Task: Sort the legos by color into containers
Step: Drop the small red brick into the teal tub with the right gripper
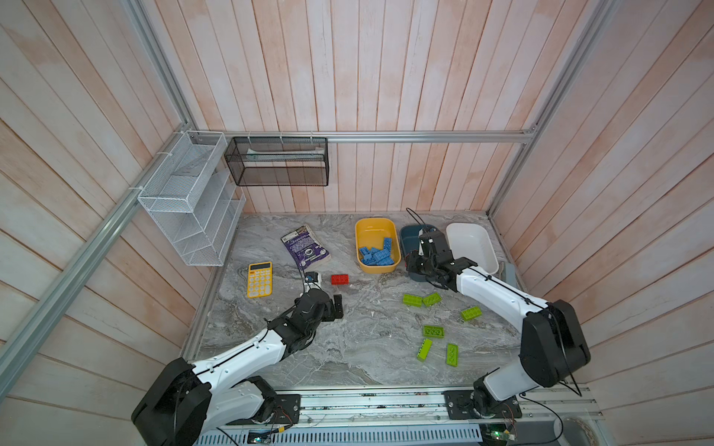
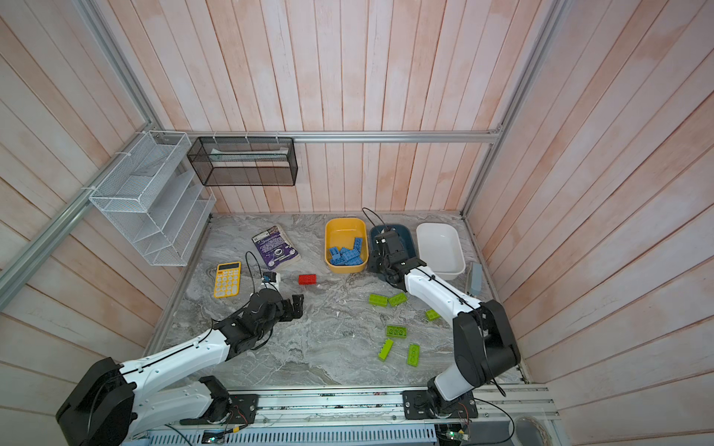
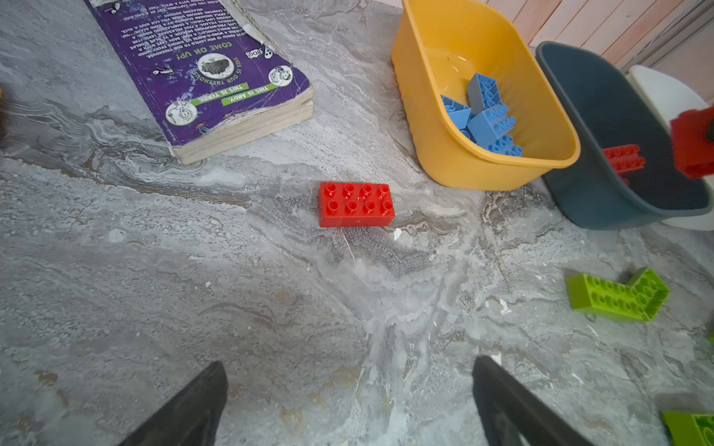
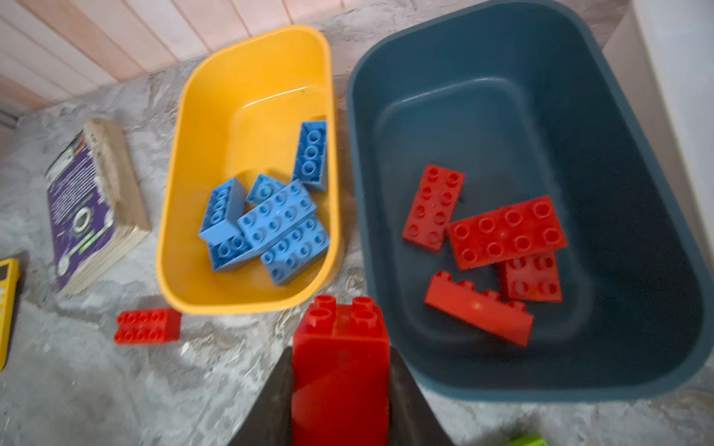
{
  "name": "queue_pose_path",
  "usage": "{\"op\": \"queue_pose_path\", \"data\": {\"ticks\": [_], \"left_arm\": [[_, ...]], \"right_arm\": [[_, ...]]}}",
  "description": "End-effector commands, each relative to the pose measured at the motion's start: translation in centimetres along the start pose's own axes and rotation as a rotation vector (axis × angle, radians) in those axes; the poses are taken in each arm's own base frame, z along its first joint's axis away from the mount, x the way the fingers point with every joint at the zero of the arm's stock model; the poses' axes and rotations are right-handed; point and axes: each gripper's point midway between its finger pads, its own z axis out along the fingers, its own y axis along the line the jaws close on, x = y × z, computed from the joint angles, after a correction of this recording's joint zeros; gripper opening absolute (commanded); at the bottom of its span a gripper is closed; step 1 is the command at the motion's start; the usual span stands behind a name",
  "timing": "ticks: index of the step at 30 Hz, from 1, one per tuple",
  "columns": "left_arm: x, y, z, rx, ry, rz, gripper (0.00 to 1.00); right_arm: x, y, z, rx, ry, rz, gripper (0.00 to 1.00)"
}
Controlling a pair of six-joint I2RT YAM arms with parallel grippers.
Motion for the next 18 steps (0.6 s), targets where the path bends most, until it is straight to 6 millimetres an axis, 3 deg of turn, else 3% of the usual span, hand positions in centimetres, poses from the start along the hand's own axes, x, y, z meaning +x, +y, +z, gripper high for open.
{"op": "queue_pose_path", "data": {"ticks": [1,7,13,14,18], "left_arm": [[0.5,0.7,0.3,-0.024,0.007,-0.002,1.00],[0.5,0.5,0.5,-0.022,0.009,0.001,1.00],[0.5,0.2,1.5,-0.020,0.037,0.011,1.00],[0.4,0.2,1.8,-0.025,0.046,0.016,1.00],[0.0,0.2,3.0,-0.056,0.088,0.030,1.00]], "right_arm": [[-2.0,-1.1,2.2,-0.050,0.007,0.039,0.28],[-4.0,-3.4,4.8,-0.030,0.002,0.090,0.30],[-4.4,-4.3,5.5,-0.023,0.011,0.100,0.71],[-5.8,-3.9,5.0,-0.036,-0.018,0.097,0.76],[-6.5,-3.1,3.4,-0.069,-0.040,0.092,0.80]]}}
